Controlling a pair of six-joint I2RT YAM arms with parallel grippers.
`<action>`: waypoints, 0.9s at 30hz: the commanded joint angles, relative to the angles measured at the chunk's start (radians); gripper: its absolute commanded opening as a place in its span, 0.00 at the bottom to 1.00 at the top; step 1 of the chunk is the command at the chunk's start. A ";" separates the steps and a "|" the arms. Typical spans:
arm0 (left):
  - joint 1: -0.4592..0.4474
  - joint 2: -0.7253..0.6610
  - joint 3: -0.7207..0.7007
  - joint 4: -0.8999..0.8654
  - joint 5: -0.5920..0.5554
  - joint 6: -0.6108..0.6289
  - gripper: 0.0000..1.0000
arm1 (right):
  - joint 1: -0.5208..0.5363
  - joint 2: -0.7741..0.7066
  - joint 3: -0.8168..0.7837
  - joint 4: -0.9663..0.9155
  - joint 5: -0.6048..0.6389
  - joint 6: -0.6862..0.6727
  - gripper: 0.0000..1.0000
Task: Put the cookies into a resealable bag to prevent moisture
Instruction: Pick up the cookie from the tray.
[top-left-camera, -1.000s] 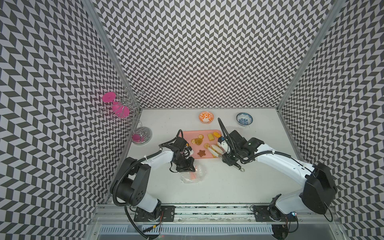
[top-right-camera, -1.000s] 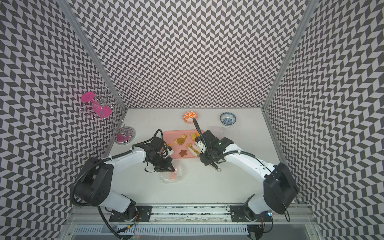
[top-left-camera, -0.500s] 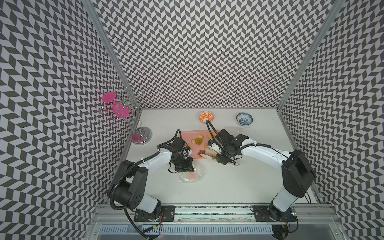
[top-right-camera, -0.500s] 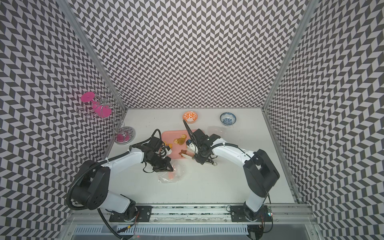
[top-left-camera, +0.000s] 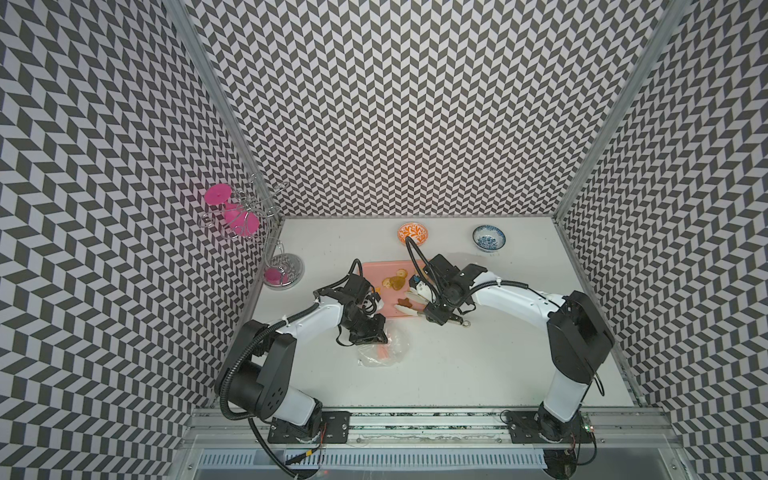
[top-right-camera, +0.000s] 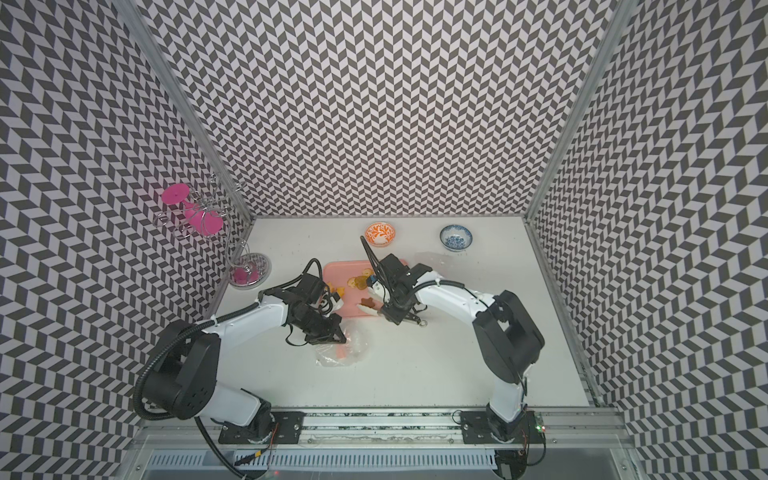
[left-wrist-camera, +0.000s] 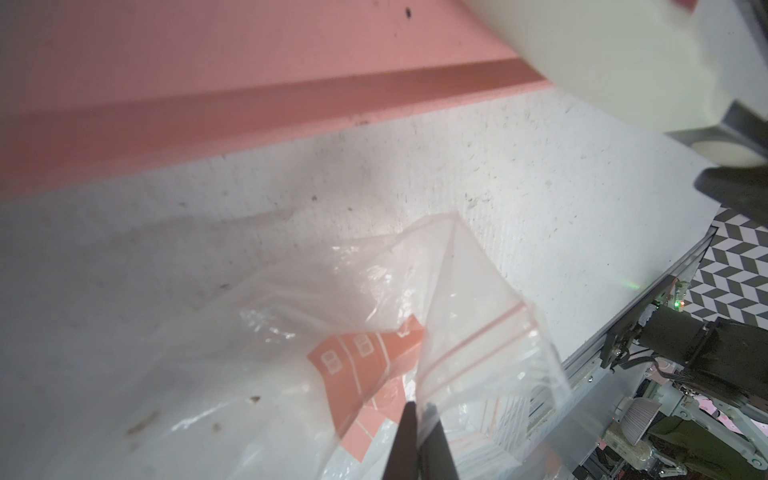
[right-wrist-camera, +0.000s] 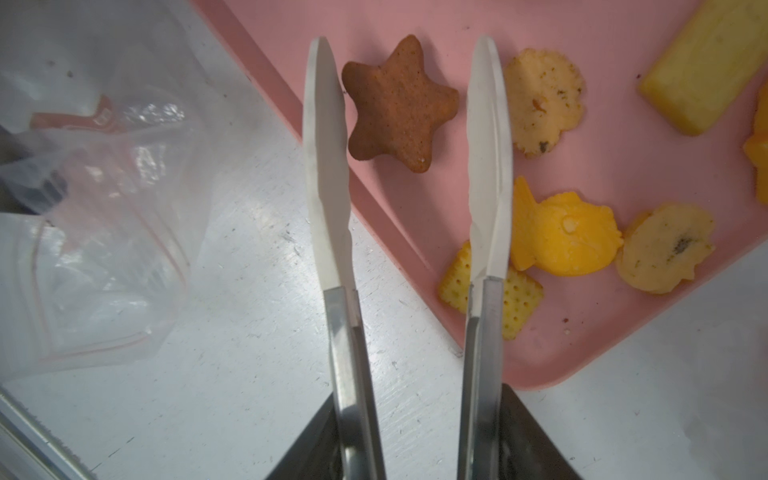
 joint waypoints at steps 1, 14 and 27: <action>0.005 -0.025 -0.006 -0.004 0.001 0.010 0.00 | 0.007 0.017 0.033 0.000 0.002 -0.009 0.55; 0.011 -0.008 0.014 0.000 0.007 0.015 0.00 | 0.007 0.043 0.090 -0.037 0.037 0.003 0.41; 0.052 0.084 0.059 0.073 0.111 0.003 0.00 | -0.020 -0.133 0.007 0.007 -0.065 0.056 0.35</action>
